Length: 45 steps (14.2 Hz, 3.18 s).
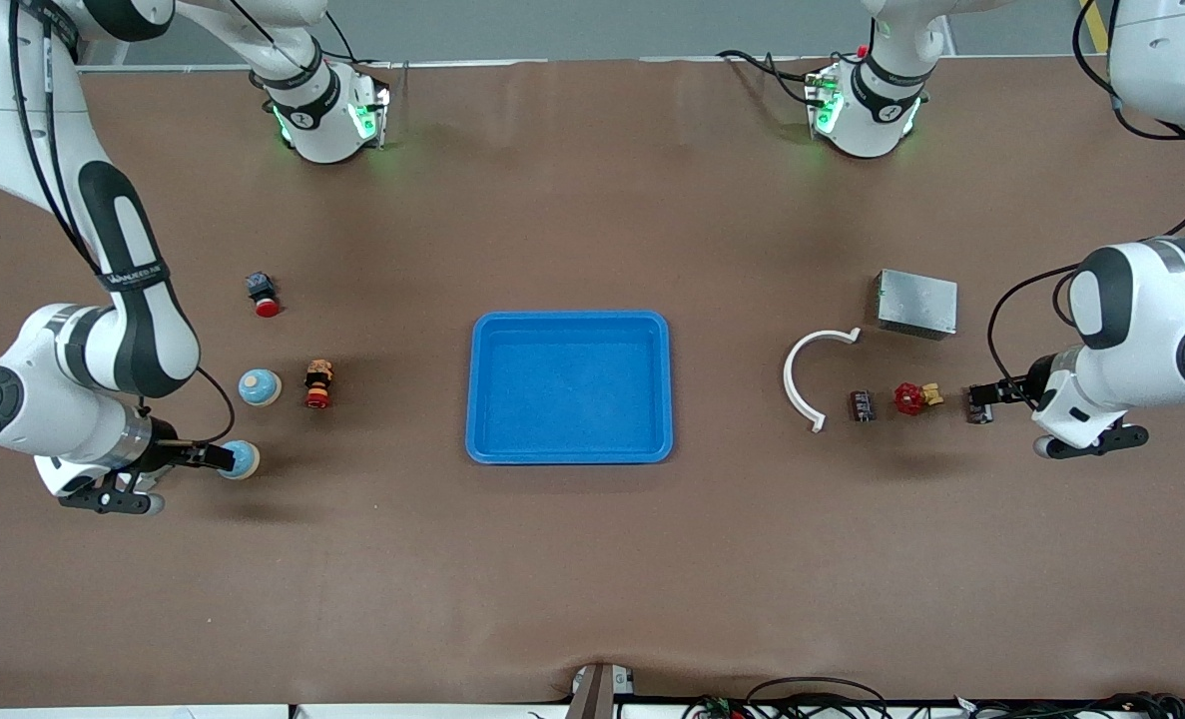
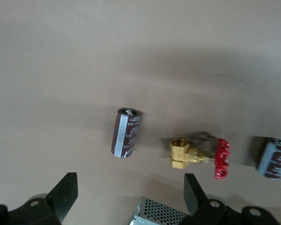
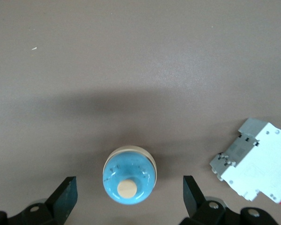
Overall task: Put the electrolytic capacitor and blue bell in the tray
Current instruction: 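Close the right gripper on the blue button while the left gripper grips the capacitor, then carry the blue button and the black capacitor over the blue tray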
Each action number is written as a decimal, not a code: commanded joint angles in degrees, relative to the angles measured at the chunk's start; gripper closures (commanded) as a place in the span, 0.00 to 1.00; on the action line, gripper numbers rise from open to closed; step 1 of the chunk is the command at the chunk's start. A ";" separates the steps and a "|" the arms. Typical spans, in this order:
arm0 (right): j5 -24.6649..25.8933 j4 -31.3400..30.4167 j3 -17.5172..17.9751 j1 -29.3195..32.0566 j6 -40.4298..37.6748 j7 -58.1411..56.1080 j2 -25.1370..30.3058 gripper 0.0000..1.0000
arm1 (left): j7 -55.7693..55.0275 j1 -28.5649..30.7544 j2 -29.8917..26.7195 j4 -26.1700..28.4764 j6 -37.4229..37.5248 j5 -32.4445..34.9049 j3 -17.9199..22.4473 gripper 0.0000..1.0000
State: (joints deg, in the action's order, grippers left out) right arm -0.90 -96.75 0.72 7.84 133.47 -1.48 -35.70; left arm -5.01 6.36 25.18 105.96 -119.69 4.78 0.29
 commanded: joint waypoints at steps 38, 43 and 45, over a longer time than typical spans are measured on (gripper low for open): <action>-5.51 -8.35 3.06 -15.90 -13.77 29.40 17.58 1.00 | -8.51 -2.47 8.22 -22.36 18.07 1.64 -0.46 1.00; -5.43 -12.57 2.97 -27.68 -8.78 47.86 19.44 1.00 | -26.68 -10.38 5.14 -23.52 21.96 -3.79 -0.55 1.00; -5.43 -14.16 2.97 -31.03 -4.47 52.88 18.91 1.00 | -34.50 -13.72 4.52 -23.52 22.05 -6.44 -0.55 1.00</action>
State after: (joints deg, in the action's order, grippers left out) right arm -5.70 -107.67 4.33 -20.78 125.54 47.23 -18.24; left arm -33.62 -4.96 31.02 82.45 -98.86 0.58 -0.67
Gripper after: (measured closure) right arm 0.357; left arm 0.700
